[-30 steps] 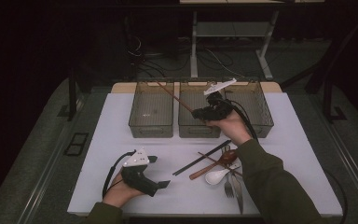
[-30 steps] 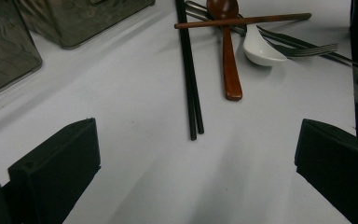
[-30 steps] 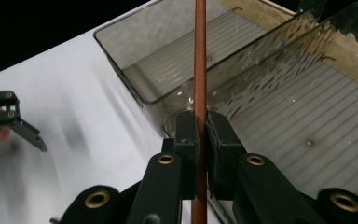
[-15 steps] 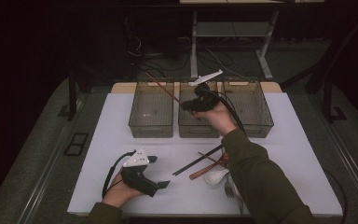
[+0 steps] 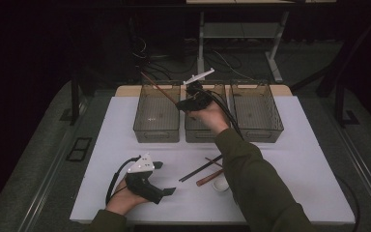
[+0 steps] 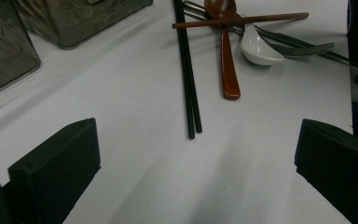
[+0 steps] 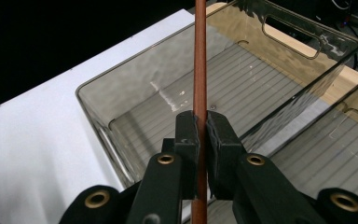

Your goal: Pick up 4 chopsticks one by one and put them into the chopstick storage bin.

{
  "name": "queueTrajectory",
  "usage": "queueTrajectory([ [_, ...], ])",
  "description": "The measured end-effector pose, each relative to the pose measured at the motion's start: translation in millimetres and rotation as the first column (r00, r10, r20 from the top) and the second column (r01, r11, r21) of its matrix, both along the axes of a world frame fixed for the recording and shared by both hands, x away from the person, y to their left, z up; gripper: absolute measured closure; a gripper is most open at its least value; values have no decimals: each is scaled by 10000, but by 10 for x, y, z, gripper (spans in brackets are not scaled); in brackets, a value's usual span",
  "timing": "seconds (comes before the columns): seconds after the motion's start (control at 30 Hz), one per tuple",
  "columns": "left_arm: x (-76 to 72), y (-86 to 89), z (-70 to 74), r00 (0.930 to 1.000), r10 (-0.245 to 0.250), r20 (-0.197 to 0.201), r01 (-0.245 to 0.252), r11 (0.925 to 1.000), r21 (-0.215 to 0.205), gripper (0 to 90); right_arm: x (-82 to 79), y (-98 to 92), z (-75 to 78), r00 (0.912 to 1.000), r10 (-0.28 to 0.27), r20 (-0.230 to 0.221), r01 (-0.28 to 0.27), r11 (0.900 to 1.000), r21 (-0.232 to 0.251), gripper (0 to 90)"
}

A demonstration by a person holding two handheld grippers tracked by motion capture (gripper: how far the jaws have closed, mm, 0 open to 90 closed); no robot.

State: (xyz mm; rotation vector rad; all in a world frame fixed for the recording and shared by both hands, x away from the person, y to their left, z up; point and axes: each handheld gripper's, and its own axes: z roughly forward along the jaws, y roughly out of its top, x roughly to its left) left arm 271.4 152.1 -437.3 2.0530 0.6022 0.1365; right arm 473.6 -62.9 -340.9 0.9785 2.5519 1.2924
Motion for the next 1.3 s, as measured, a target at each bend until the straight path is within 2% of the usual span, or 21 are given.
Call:
queueTrajectory([
  [0.1,1,4,2,10000,-26,11,26,10000,2,0,23,44,-11,10000,-18,-1,18,10000,-7,836],
  [0.27,2,5,2,10000,-80,-9,80,10000,-3,0,91,225,-62,10000,-61,-13,61,10000,-20,836],
  [0.67,0,7,5,9999,-133,-33,133,9999,-14,0,116,547,-191,10000,20,-43,-21,9998,-207,835],
  [1.3,-7,0,2,9998,-183,-71,183,9998,-12,0,87,693,-361,9993,85,-360,-111,9972,-742,834],
])
